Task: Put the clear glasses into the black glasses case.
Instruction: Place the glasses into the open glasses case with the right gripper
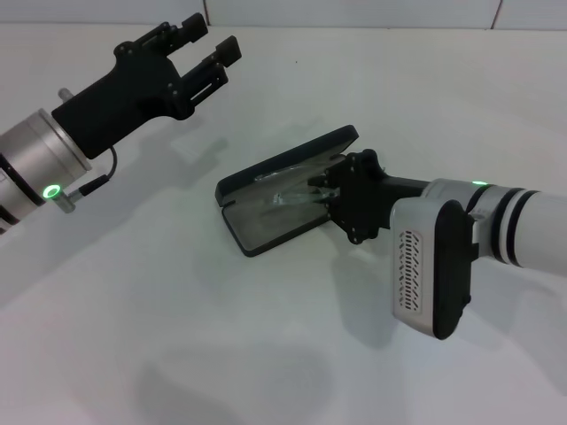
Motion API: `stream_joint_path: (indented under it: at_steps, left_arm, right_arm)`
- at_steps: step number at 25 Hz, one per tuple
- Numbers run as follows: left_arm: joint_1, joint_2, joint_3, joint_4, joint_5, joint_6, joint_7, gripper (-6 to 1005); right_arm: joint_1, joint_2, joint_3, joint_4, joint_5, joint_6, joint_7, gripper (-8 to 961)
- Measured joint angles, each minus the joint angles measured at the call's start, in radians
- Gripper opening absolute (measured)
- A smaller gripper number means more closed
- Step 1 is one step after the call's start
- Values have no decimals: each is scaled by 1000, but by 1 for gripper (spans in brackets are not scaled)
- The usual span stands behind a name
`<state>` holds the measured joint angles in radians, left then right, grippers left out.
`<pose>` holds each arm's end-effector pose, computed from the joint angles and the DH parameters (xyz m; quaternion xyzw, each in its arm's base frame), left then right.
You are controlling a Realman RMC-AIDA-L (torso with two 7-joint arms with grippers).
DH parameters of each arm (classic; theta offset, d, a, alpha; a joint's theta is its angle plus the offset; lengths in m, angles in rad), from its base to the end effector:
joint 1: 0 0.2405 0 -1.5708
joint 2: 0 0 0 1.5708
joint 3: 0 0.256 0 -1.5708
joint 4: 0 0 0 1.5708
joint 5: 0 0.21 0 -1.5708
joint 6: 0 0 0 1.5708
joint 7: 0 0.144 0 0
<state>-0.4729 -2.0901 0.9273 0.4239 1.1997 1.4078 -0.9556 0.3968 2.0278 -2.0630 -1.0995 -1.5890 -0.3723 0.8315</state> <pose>-0.2487 0.3449 0.0009 -0.8305 -0.1658 -0.4320 0.3101 0.1695 0.3368 -0.1131 -0.9026 -0.3149 -0.0192 0.2930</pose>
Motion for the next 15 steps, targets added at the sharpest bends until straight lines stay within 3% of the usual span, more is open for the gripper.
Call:
stream_joint_path:
  at_steps: [15]
  left_arm:
    - [-27, -1, 1, -36, 0, -16, 20, 592]
  right_arm:
    - [43, 0, -81, 43, 11, 98, 9, 141]
